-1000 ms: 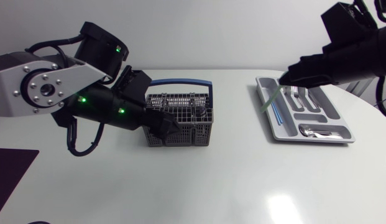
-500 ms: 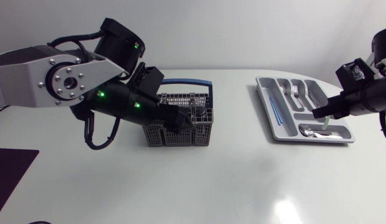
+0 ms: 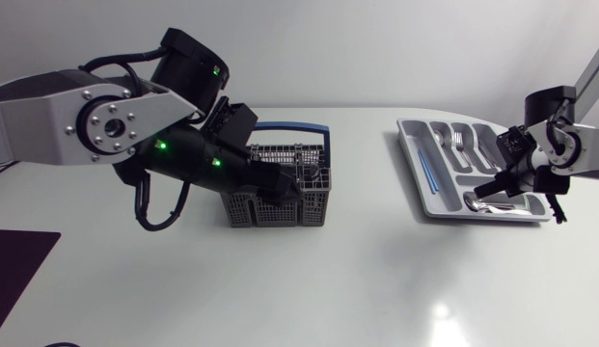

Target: Unload the cutlery basket into the drawer organizer.

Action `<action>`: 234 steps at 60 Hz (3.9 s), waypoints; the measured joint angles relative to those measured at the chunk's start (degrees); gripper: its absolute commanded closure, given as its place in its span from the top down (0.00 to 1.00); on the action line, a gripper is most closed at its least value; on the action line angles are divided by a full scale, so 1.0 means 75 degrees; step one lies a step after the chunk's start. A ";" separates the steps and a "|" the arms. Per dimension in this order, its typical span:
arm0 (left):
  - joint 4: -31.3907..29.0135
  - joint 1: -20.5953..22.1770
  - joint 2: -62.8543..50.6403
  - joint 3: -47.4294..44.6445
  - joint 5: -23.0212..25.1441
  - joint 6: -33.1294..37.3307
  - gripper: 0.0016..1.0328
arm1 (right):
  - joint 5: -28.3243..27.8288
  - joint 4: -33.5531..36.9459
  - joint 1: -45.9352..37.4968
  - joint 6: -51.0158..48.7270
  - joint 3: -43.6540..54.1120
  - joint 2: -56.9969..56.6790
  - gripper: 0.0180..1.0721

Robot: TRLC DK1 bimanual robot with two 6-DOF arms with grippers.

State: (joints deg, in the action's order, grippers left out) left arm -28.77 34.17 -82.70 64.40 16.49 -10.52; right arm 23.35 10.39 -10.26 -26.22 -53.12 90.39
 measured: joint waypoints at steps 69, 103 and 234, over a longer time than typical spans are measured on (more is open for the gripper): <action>0.0210 0.0125 -0.1880 0.1600 0.0023 -0.0256 0.95 | -0.3293 0.0303 -0.0052 0.1737 -0.0259 -0.2157 0.95; 0.0656 -0.0023 -0.2964 0.2436 -0.0035 0.0417 0.73 | -0.3777 0.0111 0.1163 0.2305 0.0912 -0.2413 0.95; 0.0510 -0.0192 -0.3937 0.3121 0.0000 0.1437 0.07 | -0.3879 -0.0498 0.3127 0.2757 0.1466 -0.2696 0.95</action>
State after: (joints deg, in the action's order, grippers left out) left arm -24.95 32.73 -112.22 87.81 16.49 0.25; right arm -5.74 6.66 13.19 -5.54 -42.13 70.17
